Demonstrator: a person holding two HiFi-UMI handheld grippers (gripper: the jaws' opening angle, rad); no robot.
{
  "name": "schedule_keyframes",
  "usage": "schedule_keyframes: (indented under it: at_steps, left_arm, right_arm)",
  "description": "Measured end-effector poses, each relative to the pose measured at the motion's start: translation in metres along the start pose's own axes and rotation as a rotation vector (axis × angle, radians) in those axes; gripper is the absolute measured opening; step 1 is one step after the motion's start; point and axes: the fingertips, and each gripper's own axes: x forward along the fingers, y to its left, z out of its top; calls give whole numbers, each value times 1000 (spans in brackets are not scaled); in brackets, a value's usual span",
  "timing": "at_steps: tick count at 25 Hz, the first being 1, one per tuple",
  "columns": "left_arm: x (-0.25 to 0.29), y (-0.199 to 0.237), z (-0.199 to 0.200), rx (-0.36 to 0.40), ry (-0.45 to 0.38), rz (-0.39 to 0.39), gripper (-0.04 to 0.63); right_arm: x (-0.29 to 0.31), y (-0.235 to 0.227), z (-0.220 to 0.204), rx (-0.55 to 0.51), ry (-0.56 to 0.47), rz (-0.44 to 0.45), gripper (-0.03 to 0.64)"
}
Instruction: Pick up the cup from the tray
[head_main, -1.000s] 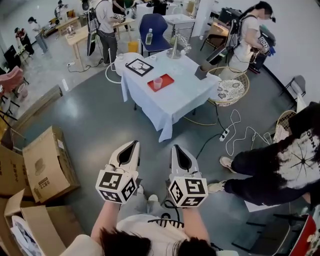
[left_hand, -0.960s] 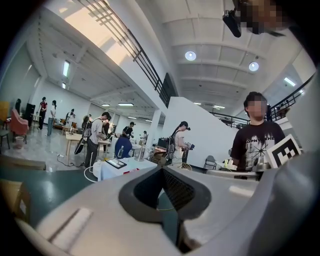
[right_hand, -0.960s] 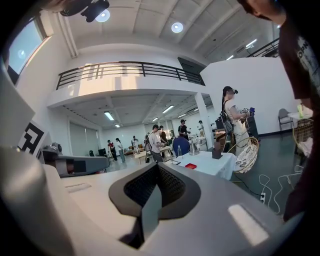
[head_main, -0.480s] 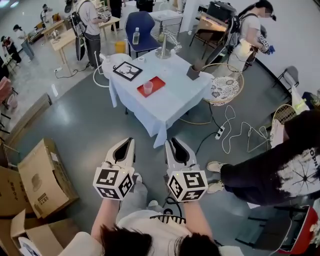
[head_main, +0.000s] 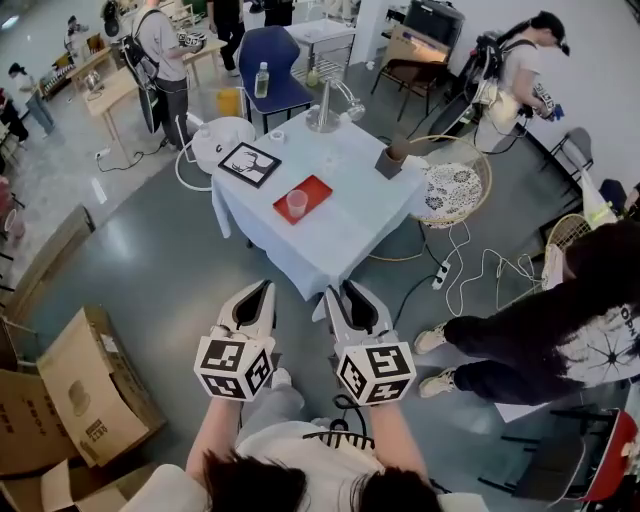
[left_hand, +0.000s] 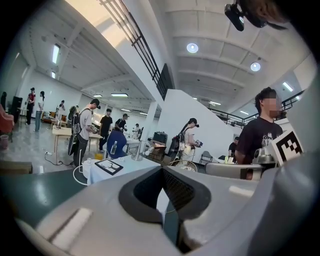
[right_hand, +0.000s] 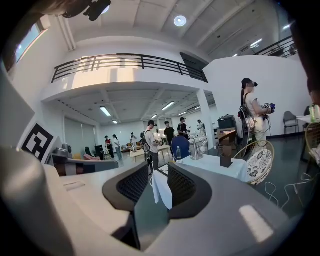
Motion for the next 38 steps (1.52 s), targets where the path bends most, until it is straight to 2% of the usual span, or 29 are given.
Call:
schedule_keyframes:
  at_steps: [5, 9, 14, 22, 29, 34, 38]
  left_arm:
    - [27, 29, 9, 20, 24, -31, 0]
    - [43, 47, 17, 35, 28, -44, 0]
    - [59, 65, 16, 30, 51, -43, 0]
    - [108, 86, 9, 24, 79, -35, 0]
    - [159, 106, 9, 2, 88, 20, 0]
    - [201, 115, 0, -29, 93, 62, 0]
    - [229, 117, -2, 37, 117, 87, 0]
  right_arm:
    - [36, -3, 6, -5, -14, -25, 171]
    - [61, 0, 13, -28, -38, -4, 256]
    - [88, 1, 19, -70, -48, 4, 305]
    - [137, -27, 12, -78, -15, 19, 339]
    - [187, -63, -1, -108, 33, 64, 342]
    - [220, -93, -6, -92, 70, 103, 347]
    - [247, -114, -6, -108, 87, 138, 354]
